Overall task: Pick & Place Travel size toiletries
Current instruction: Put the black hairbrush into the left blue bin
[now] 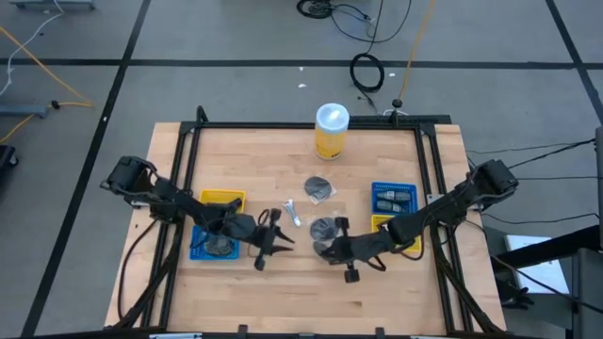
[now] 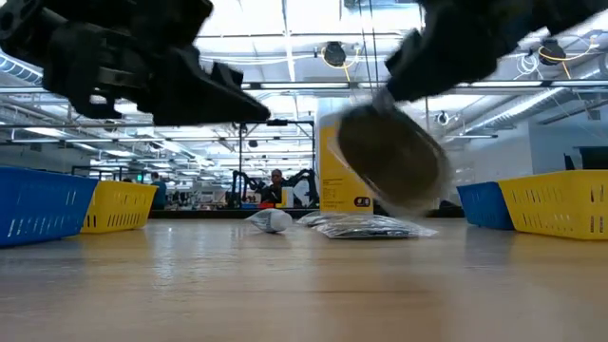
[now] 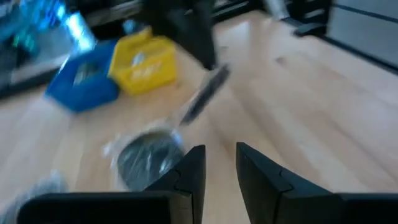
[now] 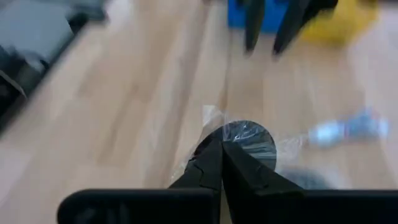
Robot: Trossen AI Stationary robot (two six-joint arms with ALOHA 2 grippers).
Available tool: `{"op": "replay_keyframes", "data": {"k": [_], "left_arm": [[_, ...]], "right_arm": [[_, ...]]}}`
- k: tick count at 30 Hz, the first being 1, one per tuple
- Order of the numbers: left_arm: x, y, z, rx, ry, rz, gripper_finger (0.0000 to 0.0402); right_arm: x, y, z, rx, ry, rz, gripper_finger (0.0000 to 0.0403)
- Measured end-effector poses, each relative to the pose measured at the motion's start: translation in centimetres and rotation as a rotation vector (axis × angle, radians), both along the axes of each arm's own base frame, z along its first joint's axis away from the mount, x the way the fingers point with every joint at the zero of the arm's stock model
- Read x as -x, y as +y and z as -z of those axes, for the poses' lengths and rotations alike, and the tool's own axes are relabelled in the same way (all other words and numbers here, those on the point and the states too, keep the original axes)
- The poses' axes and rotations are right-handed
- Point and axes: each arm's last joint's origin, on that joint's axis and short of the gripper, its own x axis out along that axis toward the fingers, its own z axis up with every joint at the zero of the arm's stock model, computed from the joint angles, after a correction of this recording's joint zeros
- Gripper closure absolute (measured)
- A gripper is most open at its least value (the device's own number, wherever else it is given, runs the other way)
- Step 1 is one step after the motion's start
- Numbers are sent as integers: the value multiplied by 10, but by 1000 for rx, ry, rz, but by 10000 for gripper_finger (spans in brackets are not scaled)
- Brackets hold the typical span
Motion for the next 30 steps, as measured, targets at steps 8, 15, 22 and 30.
{"op": "replay_keyframes", "data": {"k": [8, 15, 22, 30], "left_arm": [[0, -14, -13, -55, -164, 144, 219], [-2, -13, -14, -5, -158, 122, 102], [-27, -22, 9, 14, -37, 111, 92], [-42, -42, 23, 3, 153, 227, 136]], "right_arm": [[-16, 4, -6, -40, -169, -159, 403], [-20, 0, -2, -39, -168, -159, 403], [-20, -4, -1, -31, -152, -149, 403], [-10, 9, 23, 62, 7, -225, 360]]}}
